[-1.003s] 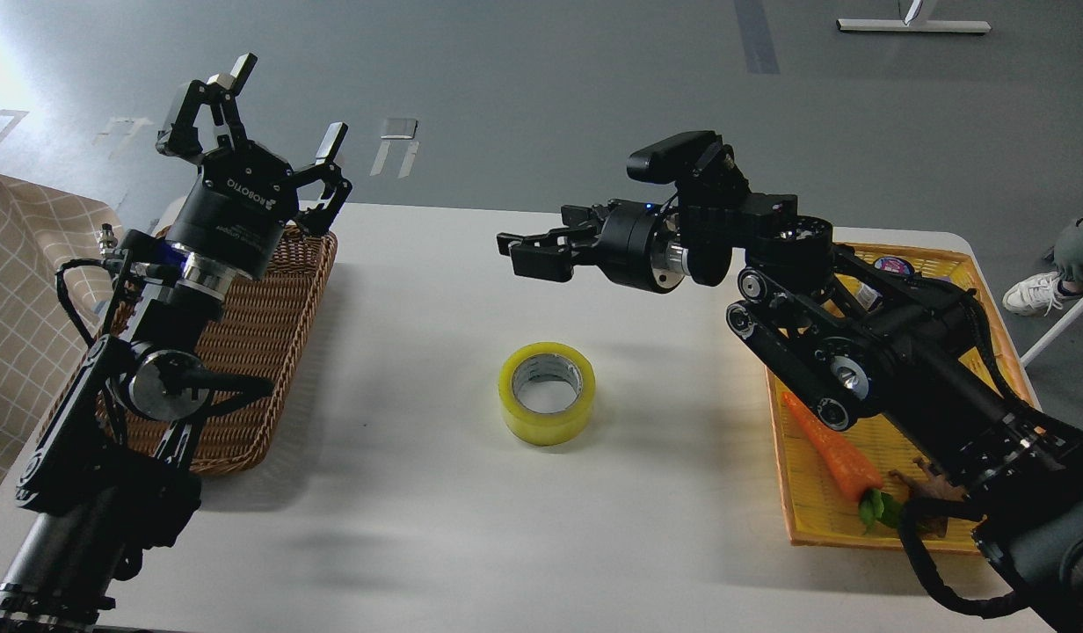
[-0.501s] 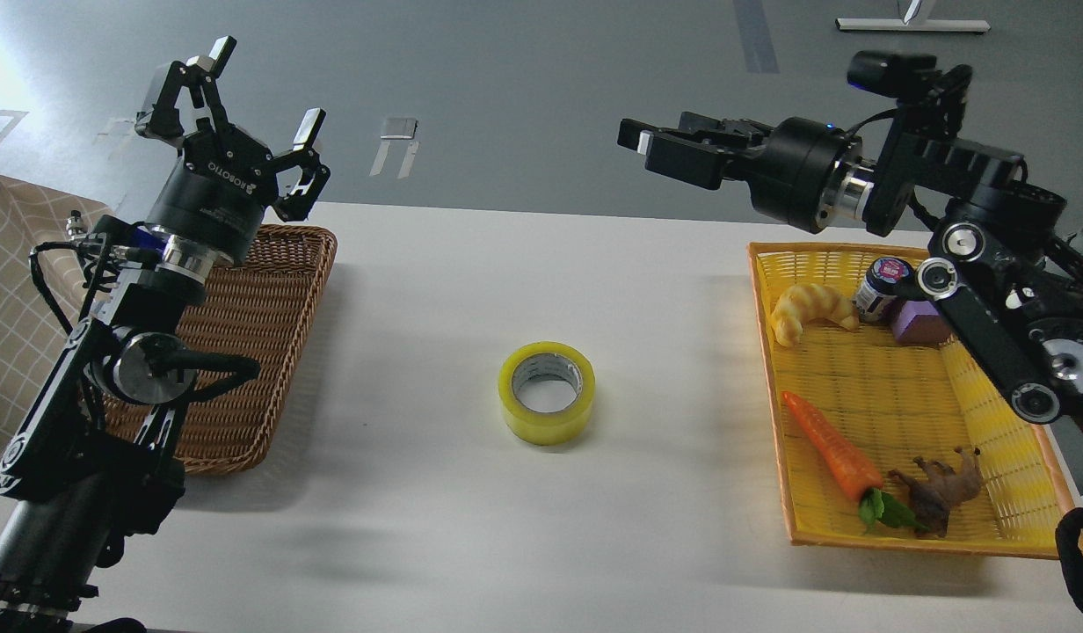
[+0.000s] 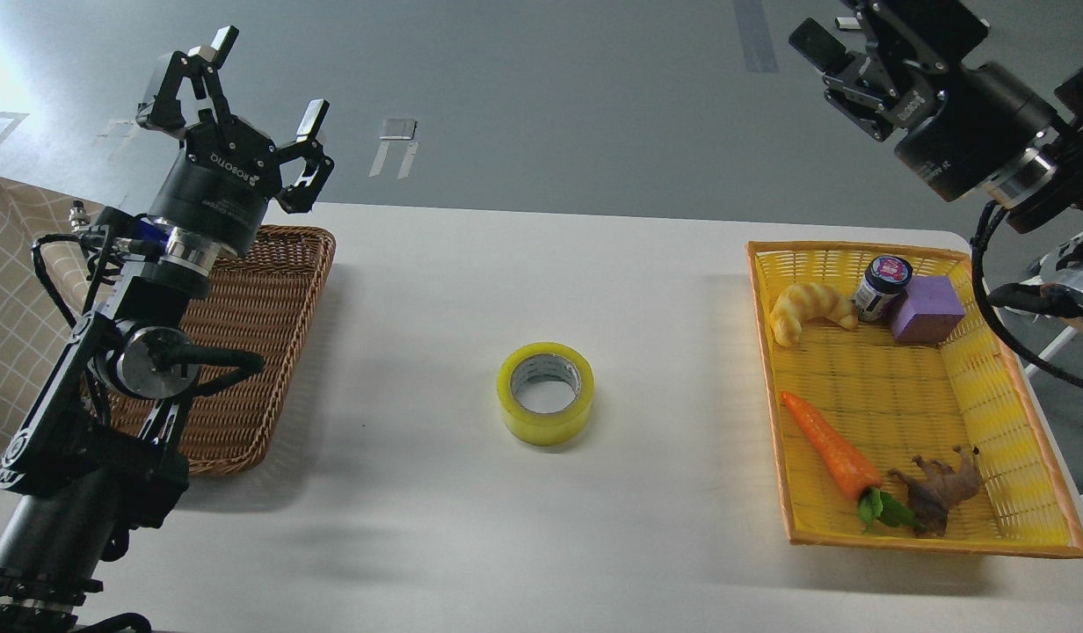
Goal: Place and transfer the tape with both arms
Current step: 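Withdraw the right gripper up and back over the tray, then reach the left gripper toward the tape roll on the table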
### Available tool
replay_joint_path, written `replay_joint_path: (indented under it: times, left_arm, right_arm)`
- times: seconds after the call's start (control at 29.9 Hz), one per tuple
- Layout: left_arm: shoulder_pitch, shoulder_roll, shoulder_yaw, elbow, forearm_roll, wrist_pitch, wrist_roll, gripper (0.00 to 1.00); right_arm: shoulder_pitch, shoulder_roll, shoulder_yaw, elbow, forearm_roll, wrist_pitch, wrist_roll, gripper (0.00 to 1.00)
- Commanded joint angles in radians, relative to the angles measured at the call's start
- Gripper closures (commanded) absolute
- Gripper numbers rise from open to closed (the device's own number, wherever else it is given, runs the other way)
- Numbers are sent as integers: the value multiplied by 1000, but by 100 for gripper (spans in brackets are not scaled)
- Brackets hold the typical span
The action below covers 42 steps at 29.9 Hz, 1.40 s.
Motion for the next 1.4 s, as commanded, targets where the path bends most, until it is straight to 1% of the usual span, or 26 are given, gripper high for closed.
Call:
replay_joint_path:
  times: [0.0,0.07,0.1,0.13,0.2,0.23,0.3,0.37,0.4,0.47,0.67,0.74,0.77,0.8,0.87,0.9,0.97,1.07,1.1,1.2,1.27,1.34,1.37]
  left_arm:
    - [6,-10,34,1,40,7,-6,2]
    - [1,-21,36,1,100,10,-27,2]
    - [-2,-37,36,1,131,15,-47,2]
    - [-6,-54,39,-1,143,30,-52,2]
    - [-13,-65,43,-2,143,65,-43,2]
    - [-13,-65,43,-2,143,65,-42,2]
    - [-11,-68,43,-2,143,76,-32,2]
    - [-3,-68,45,-7,142,75,-32,2]
    - [1,-68,46,-21,142,73,-30,2]
    - [4,-67,51,-33,142,72,-32,2]
    - [4,-59,77,-42,152,73,-38,2]
    - [1,-56,117,-50,166,84,-38,2]
    - [0,-44,155,-74,200,93,-39,2]
    - [-5,-38,178,-103,271,122,-42,2]
    - [-9,-31,193,-125,380,171,-42,2]
    - [-16,-33,206,-142,502,223,-42,2]
    - [-31,-41,236,-153,647,272,-39,2]
    - [-37,-42,304,-156,787,294,-36,2]
    - [-37,-42,304,-156,787,294,-36,2]
    - [-34,-31,367,-153,873,309,-36,2]
    - [-33,-24,408,-145,1012,341,-36,2]
    - [-25,-22,424,-142,1105,358,-36,2]
    - [-17,-22,439,-140,1195,366,-36,2]
  right_arm:
    - [-40,33,17,-3,75,-56,-1,0]
    - [-77,56,27,-3,141,-70,-1,0]
    - [-92,66,28,-2,181,-79,-1,0]
    - [-100,70,31,-2,221,-80,-3,0]
    - [-111,75,31,3,293,-80,-4,0]
    - [-111,75,31,3,293,-80,-4,0]
    - [-114,75,30,3,402,-82,-7,0]
    - [-117,78,27,0,450,-82,-16,0]
    - [-119,89,28,-2,459,-82,-27,0]
    - [-123,101,28,0,462,-82,-32,0]
    - [-126,113,28,1,467,-80,-35,0]
    - [-128,119,28,-3,467,-80,-33,0]
    - [-128,124,30,-3,467,-79,-33,0]
    - [-129,125,30,-2,467,-76,-32,0]
    - [-128,126,30,-2,467,-76,-32,0]
    - [-128,127,31,-2,467,-76,-32,0]
    - [-126,129,30,-2,467,-74,-32,0]
    - [-119,129,30,-3,467,-74,-32,0]
    - [-119,129,30,-3,467,-74,-32,0]
    - [-117,130,34,0,467,-80,-30,0]
    - [-117,130,36,0,467,-80,-32,0]
    - [-116,130,34,-3,467,-80,-33,0]
    - [-114,129,34,-5,467,-80,-33,0]
